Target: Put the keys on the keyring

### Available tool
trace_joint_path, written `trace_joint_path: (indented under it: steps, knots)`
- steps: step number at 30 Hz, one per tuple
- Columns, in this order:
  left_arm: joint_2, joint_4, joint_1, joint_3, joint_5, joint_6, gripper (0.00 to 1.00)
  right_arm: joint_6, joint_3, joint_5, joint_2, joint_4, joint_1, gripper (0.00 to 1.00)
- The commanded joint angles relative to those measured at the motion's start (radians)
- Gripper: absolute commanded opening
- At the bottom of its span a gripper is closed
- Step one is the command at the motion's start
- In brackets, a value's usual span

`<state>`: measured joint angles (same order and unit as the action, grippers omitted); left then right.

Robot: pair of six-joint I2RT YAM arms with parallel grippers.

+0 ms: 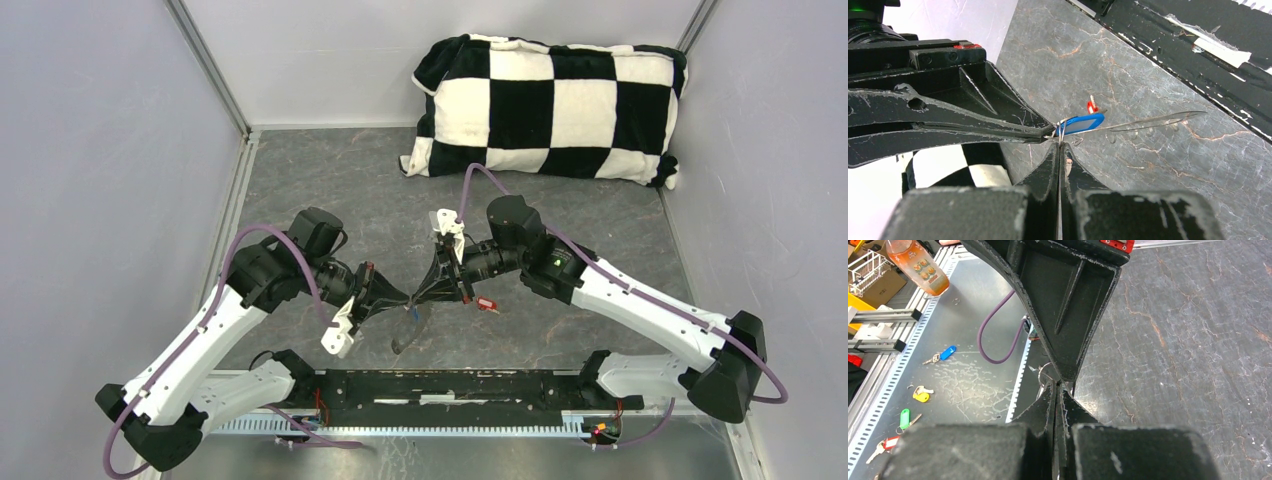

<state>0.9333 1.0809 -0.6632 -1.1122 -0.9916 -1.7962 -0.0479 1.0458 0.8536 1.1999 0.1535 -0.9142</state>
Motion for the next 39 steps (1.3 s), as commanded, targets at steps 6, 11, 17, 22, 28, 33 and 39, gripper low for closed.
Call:
trace_joint_path:
  steps: [6,11,17,22,28,33,39]
  knots:
    - [-0.004,-0.050,-0.003,-0.002,0.007,0.031,0.02,-0.015,0.030,0.009,0.011,-0.013,0.003,0.00]
    - [-0.002,-0.079,-0.004,0.003,0.040,0.058,0.02,-0.034,0.025,0.021,0.019,-0.029,0.003,0.00]
    - [-0.007,-0.120,-0.004,0.020,0.093,0.096,0.02,-0.046,0.037,0.019,0.037,-0.029,0.003,0.00]
    - [0.001,-0.134,-0.004,0.023,0.130,0.127,0.02,-0.045,0.057,-0.010,0.054,-0.009,0.003,0.00]
    - [-0.002,-0.216,-0.004,0.045,0.164,0.218,0.02,-0.076,0.071,-0.047,0.078,-0.014,0.018,0.00]
    - [0.004,-0.246,-0.004,0.046,0.184,0.282,0.02,-0.132,0.072,-0.073,0.094,-0.051,0.025,0.00]
    - [0.001,-0.298,-0.006,0.060,0.235,0.340,0.02,-0.216,0.056,-0.158,0.089,-0.080,0.031,0.00]
